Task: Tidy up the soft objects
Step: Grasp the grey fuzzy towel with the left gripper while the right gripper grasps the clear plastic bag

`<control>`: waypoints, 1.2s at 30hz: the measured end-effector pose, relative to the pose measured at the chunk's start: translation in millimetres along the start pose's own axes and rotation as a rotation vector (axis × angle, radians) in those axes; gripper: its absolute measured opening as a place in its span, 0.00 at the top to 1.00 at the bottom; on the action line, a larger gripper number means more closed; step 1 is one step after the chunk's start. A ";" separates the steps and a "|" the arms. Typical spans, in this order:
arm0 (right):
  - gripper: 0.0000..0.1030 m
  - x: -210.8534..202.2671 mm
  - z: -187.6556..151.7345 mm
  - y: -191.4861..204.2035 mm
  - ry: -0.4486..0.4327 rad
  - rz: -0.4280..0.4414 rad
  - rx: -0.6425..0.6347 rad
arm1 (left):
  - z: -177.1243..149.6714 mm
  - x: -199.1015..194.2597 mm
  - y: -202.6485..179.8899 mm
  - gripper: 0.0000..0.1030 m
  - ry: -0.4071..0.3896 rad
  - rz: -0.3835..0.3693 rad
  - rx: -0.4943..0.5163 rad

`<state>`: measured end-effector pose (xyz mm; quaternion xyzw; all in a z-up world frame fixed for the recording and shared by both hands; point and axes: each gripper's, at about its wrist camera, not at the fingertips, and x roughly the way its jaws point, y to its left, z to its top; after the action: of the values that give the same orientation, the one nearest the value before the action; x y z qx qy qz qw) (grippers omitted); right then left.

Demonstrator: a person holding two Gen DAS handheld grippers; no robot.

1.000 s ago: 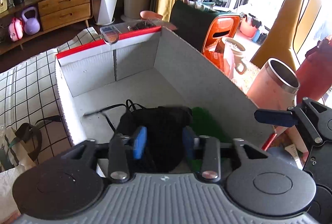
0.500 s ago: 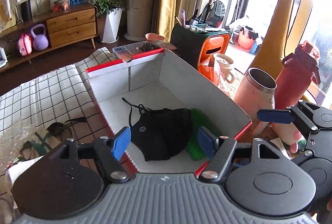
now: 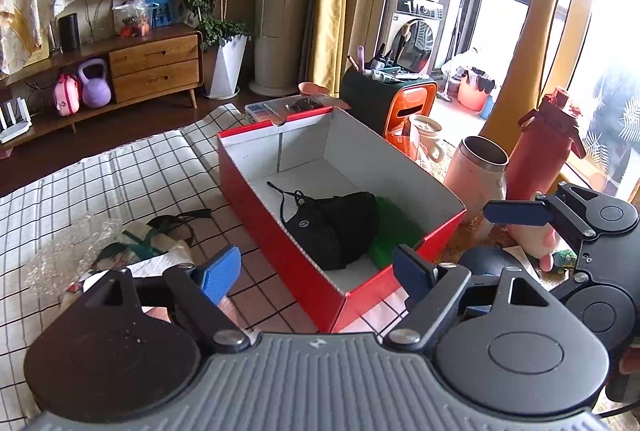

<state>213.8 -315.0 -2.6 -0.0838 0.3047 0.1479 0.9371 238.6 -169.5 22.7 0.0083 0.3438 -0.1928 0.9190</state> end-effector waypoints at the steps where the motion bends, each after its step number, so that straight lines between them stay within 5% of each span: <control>1: 0.00 -2.4 -0.1 6.3 -0.007 -0.005 -0.016 | -3.5 -7.9 2.9 0.19 -0.005 0.000 -0.002; 20: 0.00 -25.3 -8.6 78.0 -0.073 0.138 0.063 | -66.9 -106.6 93.2 0.00 -0.102 0.135 -0.113; 31: 0.00 -7.6 -26.9 107.1 -0.011 0.139 0.110 | -137.5 -119.6 119.6 0.00 -0.121 0.165 -0.158; 36: 0.01 3.9 -29.4 112.7 0.015 0.127 0.124 | -158.1 -100.6 109.9 0.00 -0.059 0.149 -0.134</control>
<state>163.8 -215.2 -36.0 -0.0073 0.3251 0.1873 0.9269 109.5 -9.3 -47.0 -0.0332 0.3273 -0.1005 0.9390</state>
